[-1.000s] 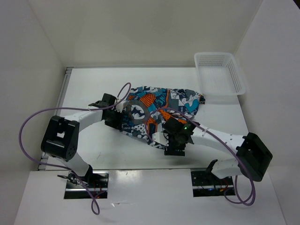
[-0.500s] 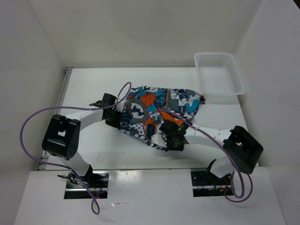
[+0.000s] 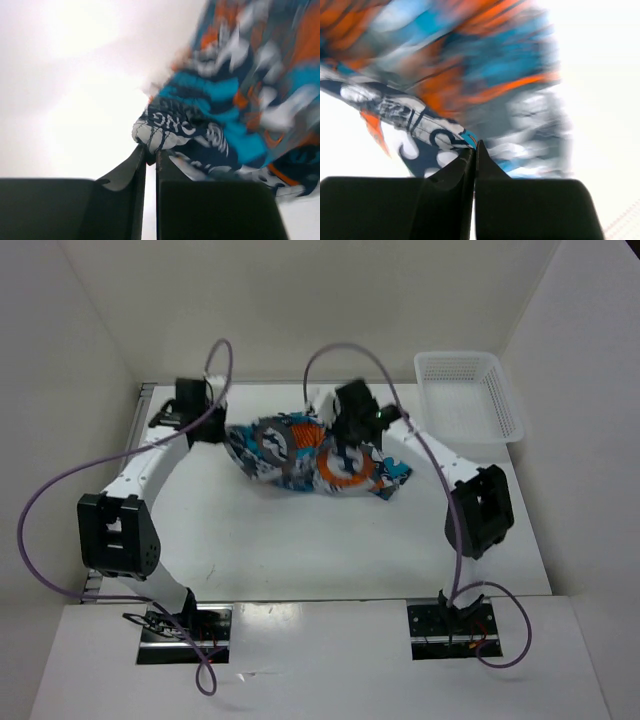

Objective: Fold and stack the shorts
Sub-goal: Flatten the shorts out

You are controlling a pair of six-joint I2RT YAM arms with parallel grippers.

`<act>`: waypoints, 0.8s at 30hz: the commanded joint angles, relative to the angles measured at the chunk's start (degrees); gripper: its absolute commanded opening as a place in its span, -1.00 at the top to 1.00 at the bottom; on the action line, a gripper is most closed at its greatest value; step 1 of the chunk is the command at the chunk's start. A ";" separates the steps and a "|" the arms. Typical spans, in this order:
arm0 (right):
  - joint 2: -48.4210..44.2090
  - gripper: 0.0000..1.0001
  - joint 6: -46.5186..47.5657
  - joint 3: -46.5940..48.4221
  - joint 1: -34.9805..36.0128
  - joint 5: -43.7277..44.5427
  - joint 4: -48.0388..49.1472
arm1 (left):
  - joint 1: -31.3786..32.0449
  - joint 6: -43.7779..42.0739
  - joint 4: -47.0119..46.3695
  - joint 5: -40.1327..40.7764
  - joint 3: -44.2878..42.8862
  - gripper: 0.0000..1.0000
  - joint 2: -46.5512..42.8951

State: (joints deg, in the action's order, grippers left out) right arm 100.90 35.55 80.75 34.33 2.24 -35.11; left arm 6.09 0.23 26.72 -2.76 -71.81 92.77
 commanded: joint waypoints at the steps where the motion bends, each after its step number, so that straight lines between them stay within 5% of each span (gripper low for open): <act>1: 4.36 1.00 -6.70 27.42 -5.49 3.99 6.21 | -2.91 -0.23 -5.71 7.32 -15.69 1.00 -2.60; 6: 7.55 1.00 -10.15 48.34 -6.82 5.59 3.83 | -4.68 -0.23 -6.51 12.78 -32.40 1.00 -5.66; 17: -5.97 1.00 -7.51 49.94 -6.82 -0.20 -4.95 | -7.58 -0.23 -1.24 15.16 -32.42 1.00 -18.41; 24: -6.60 1.00 -8.04 68.11 -6.82 -14.61 -16.18 | -8.99 -0.23 4.65 12.89 -46.39 1.00 -21.75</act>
State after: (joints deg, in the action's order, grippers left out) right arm 97.34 27.31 139.87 27.99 -6.57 -46.04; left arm -1.37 0.32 30.92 8.62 -111.39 74.37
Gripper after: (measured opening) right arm 0.003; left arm 0.111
